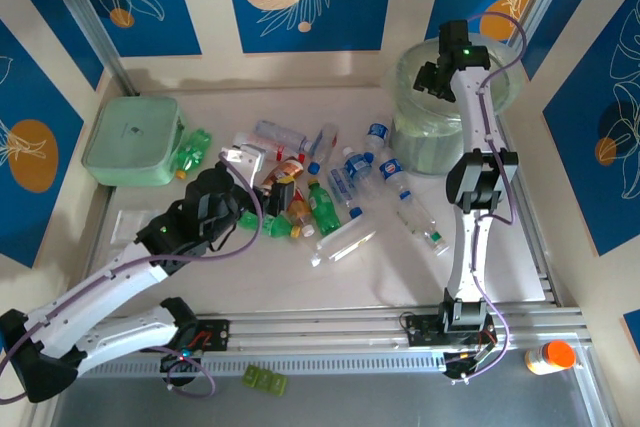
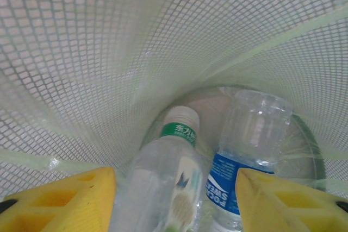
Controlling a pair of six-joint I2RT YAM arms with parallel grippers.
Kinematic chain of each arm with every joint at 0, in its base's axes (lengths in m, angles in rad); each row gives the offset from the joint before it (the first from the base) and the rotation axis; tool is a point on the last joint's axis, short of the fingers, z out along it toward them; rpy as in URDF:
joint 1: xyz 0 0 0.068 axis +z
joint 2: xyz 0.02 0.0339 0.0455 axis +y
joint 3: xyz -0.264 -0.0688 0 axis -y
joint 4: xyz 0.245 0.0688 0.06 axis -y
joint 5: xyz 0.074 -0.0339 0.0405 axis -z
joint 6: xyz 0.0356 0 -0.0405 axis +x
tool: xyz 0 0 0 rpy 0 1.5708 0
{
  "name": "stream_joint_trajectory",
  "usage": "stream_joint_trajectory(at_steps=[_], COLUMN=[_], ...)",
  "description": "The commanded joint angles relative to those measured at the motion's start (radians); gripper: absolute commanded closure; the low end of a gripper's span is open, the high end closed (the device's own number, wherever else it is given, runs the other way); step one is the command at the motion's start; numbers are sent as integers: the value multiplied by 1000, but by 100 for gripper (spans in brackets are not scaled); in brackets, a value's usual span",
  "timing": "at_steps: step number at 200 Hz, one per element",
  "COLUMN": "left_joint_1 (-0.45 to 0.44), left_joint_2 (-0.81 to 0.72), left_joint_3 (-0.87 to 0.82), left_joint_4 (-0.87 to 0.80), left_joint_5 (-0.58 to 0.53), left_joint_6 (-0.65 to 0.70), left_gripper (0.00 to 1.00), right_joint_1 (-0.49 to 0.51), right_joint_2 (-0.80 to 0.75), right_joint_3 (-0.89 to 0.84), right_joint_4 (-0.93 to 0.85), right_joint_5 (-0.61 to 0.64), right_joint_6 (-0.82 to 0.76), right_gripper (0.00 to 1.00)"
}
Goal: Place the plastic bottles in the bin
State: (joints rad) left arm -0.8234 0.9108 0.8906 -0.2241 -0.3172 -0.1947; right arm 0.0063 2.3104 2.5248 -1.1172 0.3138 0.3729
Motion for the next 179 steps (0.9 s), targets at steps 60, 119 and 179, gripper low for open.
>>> stream_joint_trajectory(at_steps=[60,119,179], left_joint_1=[-11,-11,-11], left_joint_2=[-11,-6,39], left_joint_3=[-14,-10,40], left_joint_4=[23,16,-46], left_joint_5=[-60,-44,10], left_joint_6=[24,17,-16], left_gripper=[0,1,0], right_joint_1=[31,185,488], right_joint_2=[-342,-688,-1083], right_joint_3=[-59,-396,-987], right_joint_4=[53,156,355], right_joint_5=[118,-19,-60], right_joint_6=[-9,-51,41], right_gripper=[36,38,43])
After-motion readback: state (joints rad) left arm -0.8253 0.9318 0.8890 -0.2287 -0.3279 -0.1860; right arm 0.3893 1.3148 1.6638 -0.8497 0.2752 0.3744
